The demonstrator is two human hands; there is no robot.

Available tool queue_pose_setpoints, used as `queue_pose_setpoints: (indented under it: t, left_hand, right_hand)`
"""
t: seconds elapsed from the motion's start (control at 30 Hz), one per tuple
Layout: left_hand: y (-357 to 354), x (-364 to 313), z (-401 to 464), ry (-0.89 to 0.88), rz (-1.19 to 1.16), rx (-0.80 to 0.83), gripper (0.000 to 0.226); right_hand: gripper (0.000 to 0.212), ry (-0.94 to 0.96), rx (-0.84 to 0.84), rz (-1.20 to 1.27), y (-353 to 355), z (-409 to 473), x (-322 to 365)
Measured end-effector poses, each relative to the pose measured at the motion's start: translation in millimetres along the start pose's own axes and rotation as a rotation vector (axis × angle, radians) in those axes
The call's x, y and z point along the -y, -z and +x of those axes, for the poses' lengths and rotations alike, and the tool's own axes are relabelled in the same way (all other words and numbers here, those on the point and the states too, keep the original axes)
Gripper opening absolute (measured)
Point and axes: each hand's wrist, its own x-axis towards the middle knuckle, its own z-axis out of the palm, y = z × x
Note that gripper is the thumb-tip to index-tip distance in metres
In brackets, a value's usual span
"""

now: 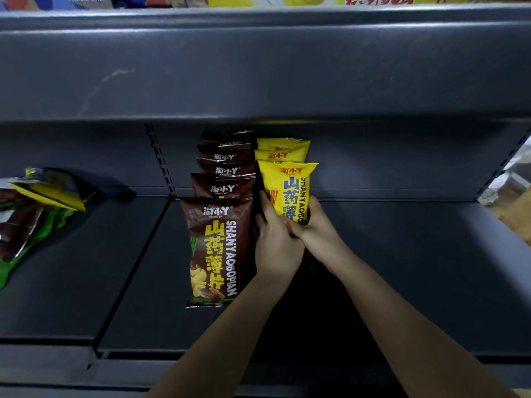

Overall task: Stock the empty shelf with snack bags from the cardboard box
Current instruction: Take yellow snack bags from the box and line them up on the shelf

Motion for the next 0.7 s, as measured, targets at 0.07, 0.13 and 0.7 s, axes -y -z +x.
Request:
queue_pose_setpoints:
  t: [0.07,0.13,0.7]
  left_hand:
    - [-2,2,5,-0.04,-0.052,-0.045,0.09]
    - [-4,4,9,-0.073,-0.117,-0.085,0.093]
    - [-4,15,17,-0.209,-0.144,-0.075,0.084]
  right_hand:
    - [0.056,0.029,-0.003,0.014,1,1,3]
    - [0.06,0.063,-0.011,0.006,1,2,4]
    - [0.035,0.061,-0.049,-0.178,-2,-1,0]
